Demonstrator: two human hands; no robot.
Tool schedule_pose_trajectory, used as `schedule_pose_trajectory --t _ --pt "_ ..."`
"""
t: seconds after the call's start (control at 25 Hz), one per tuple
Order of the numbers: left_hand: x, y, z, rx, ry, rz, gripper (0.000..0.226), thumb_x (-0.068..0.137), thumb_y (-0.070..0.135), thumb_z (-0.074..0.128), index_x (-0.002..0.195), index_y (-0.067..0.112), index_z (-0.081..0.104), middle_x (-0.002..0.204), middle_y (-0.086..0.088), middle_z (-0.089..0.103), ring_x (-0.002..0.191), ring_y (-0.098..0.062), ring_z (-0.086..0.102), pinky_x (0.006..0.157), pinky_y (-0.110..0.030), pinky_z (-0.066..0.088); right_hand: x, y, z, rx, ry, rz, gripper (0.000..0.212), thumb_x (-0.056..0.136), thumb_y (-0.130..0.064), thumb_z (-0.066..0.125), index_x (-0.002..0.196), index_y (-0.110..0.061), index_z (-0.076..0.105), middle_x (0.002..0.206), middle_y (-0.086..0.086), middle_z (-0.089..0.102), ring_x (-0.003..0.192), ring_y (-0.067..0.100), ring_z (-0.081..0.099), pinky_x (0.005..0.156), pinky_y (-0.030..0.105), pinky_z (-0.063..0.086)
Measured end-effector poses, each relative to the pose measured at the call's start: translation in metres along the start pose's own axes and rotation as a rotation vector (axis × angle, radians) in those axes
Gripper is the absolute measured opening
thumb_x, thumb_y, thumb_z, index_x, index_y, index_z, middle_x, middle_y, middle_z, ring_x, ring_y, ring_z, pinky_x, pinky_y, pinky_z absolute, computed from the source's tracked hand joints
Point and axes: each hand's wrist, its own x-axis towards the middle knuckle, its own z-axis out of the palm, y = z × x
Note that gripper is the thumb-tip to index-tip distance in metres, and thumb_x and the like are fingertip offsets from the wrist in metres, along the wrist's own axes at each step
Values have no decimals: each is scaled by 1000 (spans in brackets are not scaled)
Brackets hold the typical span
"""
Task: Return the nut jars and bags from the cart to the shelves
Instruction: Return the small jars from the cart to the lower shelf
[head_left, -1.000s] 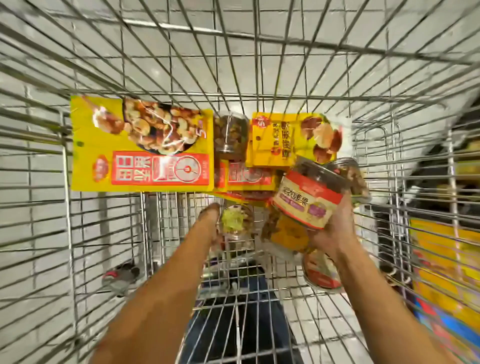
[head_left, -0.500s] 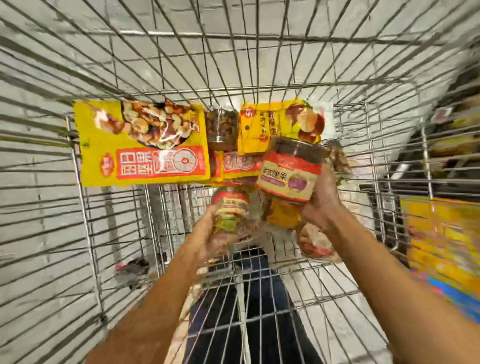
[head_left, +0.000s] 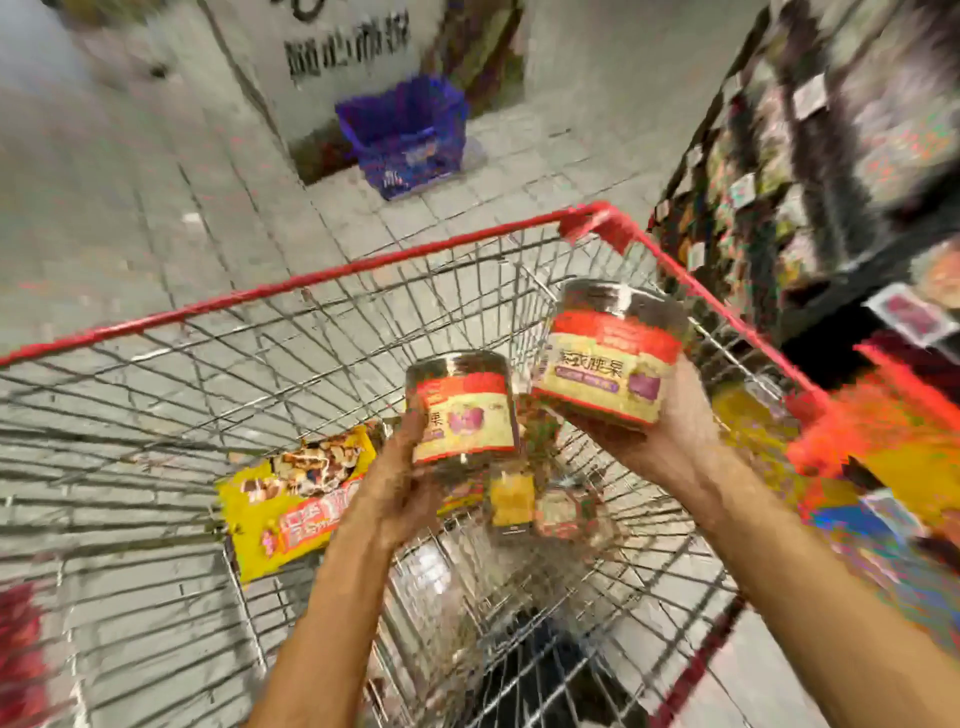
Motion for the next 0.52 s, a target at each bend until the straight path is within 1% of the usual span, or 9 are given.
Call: schedule_pose_trajectory --t 0.08,0.12,0.16,0.2,0.24,0.32,0.4,0.44,0.52 --pt "0 1 40 29 -72 16 68 13 43 95 69 9 78 77 -10 75 66 -19 72 50 -28 57 -34 -20 -21 127 75 -60 63 92 -57 28 93 -14 74 101 13 70 89 31 66 91 51 47" --pt "3 -5 65 62 -134 1 67 14 44 95 69 10 78 76 -9 75 65 -19 72 47 -26 55 -55 -31 -37 192 135 -117 63 92 -58 28 101 -12 71 105 14 67 93 33 63 95 52 43" --pt "6 -13 89 117 -192 -22 67 15 47 94 70 12 79 76 -7 75 65 -18 72 47 -26 55 -76 -41 -55 250 187 -175 64 91 -60 29 107 -11 68 109 16 66 96 35 62 95 52 43" --pt "10 -23 115 191 -246 -48 68 15 53 92 71 16 79 76 -5 75 64 -16 72 48 -27 56 -96 -50 -74 306 228 -231 66 90 -61 30 110 -11 67 111 17 66 97 37 63 90 51 47" --pt "14 -36 142 256 -299 -75 70 13 58 90 71 19 79 76 -3 75 64 -15 72 50 -27 56 -116 -59 -94 367 256 -285 67 90 -62 30 107 -10 69 109 17 68 94 37 65 82 49 53" --pt "21 -70 193 323 -398 -140 75 10 60 88 73 19 79 78 -3 75 66 -15 72 49 -27 56 -152 -74 -137 464 317 -404 67 90 -61 32 89 -11 76 95 16 73 81 32 71 64 46 59" --pt "25 -109 243 356 -499 -214 76 12 60 88 75 19 79 79 -4 75 66 -16 72 48 -26 55 -184 -89 -176 521 385 -502 67 91 -59 31 78 -12 78 86 13 74 74 29 72 58 44 59" --pt "26 -128 265 385 -556 -249 74 18 61 88 78 19 79 81 -4 76 69 -16 72 50 -27 56 -197 -96 -194 533 419 -535 68 91 -58 30 75 -13 78 84 12 74 72 28 72 57 43 59" --pt "29 -179 312 462 -630 -307 59 41 62 80 83 20 79 84 -3 76 73 -15 73 56 -29 57 -223 -113 -241 557 476 -590 67 91 -58 30 72 -16 78 81 10 75 70 27 72 55 40 59"
